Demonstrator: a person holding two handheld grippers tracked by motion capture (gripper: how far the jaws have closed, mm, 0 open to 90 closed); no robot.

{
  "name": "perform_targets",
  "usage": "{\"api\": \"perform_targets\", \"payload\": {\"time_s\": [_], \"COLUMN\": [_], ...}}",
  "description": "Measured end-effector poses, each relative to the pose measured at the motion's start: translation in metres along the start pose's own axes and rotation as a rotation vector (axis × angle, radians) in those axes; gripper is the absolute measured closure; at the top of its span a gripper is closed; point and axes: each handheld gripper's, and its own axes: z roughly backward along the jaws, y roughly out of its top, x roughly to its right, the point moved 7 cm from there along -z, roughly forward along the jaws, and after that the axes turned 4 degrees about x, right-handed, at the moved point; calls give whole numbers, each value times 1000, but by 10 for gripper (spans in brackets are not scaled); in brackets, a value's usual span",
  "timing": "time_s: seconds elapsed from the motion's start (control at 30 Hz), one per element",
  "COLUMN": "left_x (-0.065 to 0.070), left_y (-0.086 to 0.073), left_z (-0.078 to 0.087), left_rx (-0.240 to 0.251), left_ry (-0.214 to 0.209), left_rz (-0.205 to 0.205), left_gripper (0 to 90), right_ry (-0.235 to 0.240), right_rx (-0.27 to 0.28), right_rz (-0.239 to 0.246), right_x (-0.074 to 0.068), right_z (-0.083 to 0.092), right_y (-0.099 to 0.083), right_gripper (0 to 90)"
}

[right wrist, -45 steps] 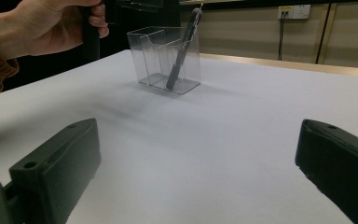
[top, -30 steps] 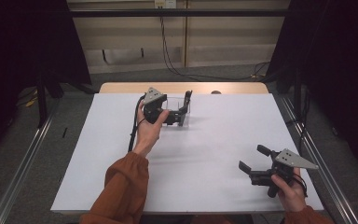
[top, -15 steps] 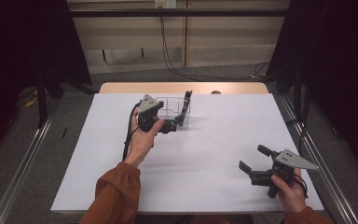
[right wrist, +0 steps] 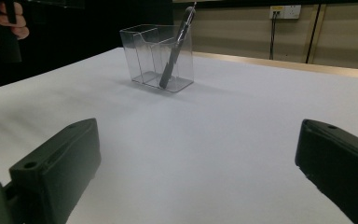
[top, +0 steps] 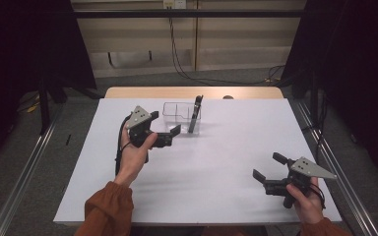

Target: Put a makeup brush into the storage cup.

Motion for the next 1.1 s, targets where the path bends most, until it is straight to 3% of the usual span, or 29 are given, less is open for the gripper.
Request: {"api": "perform_targets", "payload": {"time_s": [0.23,0.5,0.67,0.77,1.1], "left_x": [-10,-27,-25,-27,-26], "left_y": [-4,-2,-12,-17,-37], "left_z": [27,56,68,75,100], "left_rx": [-2,14,-6,18,11], "left_ry": [35,92,90,106,146], "left_rz": [-18,5,-20,-4,-12], "left_gripper": [27,27,27,31,30], "right_ry": [-4,-15,-16,-17,-21], "right_rx": [3,1,3,1,4], "right_rz": [10,22,21,23,19], "right_x": [-2,-1,-2,-1,-1], "right_z": [1,2,1,2,3], "right_y": [1,2,2,2,2], "right_gripper": [0,0,0,0,0]}}
